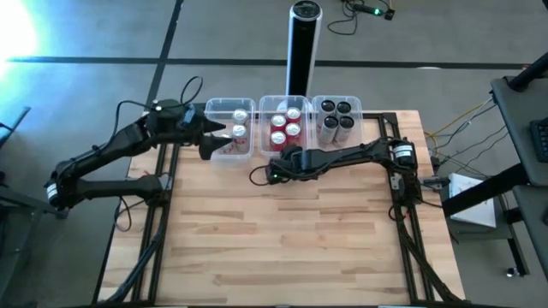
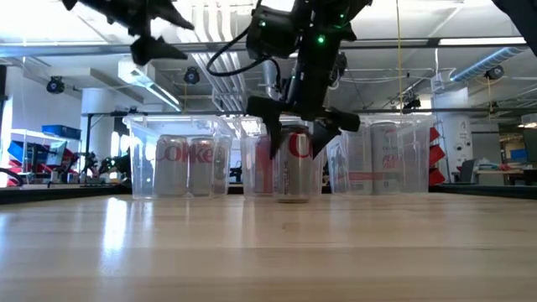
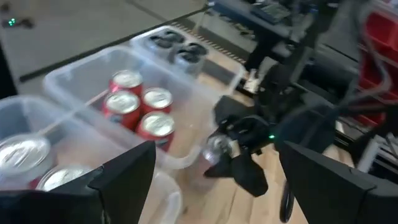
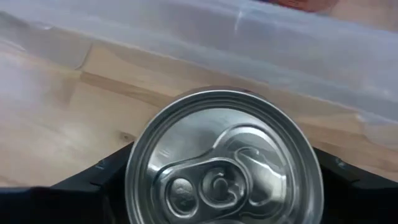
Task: Sort soda cans
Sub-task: Put the white soda can into the left transparent bin
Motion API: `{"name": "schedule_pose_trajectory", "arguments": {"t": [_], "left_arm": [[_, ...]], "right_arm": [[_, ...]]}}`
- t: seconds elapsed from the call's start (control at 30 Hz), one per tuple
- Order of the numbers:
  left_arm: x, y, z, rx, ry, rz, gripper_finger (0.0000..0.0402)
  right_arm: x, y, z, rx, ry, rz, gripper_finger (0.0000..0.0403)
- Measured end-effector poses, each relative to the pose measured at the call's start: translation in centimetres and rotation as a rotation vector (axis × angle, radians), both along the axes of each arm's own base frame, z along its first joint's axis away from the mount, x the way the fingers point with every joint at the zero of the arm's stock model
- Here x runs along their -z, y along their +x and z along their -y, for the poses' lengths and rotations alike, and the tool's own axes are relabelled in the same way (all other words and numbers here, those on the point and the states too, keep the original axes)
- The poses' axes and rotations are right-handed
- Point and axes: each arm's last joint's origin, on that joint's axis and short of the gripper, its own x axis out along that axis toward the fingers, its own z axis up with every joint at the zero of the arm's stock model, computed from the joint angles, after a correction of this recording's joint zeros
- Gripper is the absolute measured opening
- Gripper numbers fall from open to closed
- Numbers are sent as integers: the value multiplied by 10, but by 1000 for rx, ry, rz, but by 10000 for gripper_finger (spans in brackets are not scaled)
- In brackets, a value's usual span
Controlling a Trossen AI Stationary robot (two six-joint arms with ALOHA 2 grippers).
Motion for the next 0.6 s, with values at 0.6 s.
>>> {"name": "schedule_pose_trajectory", "arguments": {"t": [0.6], "left_arm": [[-16, -23, 41, 443, 74, 121, 326]], "right_arm": [[-187, 33, -44, -965, -118, 433, 299]]}}
